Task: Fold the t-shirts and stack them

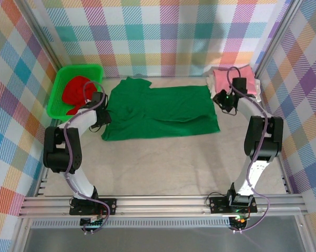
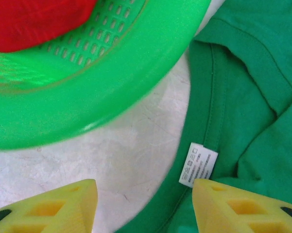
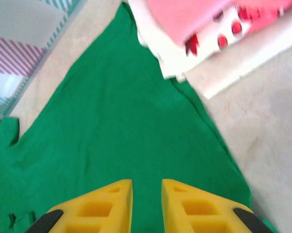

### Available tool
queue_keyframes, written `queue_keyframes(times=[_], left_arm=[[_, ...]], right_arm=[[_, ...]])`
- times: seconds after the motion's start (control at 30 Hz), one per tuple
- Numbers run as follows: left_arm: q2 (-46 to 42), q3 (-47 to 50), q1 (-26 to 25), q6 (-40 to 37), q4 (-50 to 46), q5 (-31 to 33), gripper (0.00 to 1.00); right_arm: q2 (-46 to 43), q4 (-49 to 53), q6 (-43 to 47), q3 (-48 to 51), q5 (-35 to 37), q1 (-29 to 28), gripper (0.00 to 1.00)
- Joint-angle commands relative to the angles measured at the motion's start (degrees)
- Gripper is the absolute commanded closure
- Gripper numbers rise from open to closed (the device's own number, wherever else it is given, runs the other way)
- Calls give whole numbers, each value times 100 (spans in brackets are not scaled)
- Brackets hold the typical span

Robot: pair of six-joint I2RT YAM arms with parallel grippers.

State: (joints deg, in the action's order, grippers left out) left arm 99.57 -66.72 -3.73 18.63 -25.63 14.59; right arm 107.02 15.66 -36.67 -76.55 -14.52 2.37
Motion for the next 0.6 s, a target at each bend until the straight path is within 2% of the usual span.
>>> queue_keyframes(times=[0.0, 0.1, 0.17, 0.23, 0.43, 0.57], left_arm=[[-525, 228, -202, 139, -183, -223, 45], [-666, 362, -531, 170, -76, -338, 45], [-668, 488, -577, 305, 106, -481, 46], [-588, 606, -551, 412, 275, -539, 46], [-122, 634, -396, 633, 292, -655, 47], [126, 557, -212, 607, 85, -684, 47]], right_arm=[[-567, -307, 5, 980, -457, -236, 80], [-809, -542, 110, 1603, -518, -455, 89], [-811, -687, 90, 1813, -524, -565, 96], [-695, -823, -1, 1877, -569, -628, 99], [-126, -1116, -174, 1514, -541, -742, 100], [330, -777, -183, 953, -165, -714, 100]])
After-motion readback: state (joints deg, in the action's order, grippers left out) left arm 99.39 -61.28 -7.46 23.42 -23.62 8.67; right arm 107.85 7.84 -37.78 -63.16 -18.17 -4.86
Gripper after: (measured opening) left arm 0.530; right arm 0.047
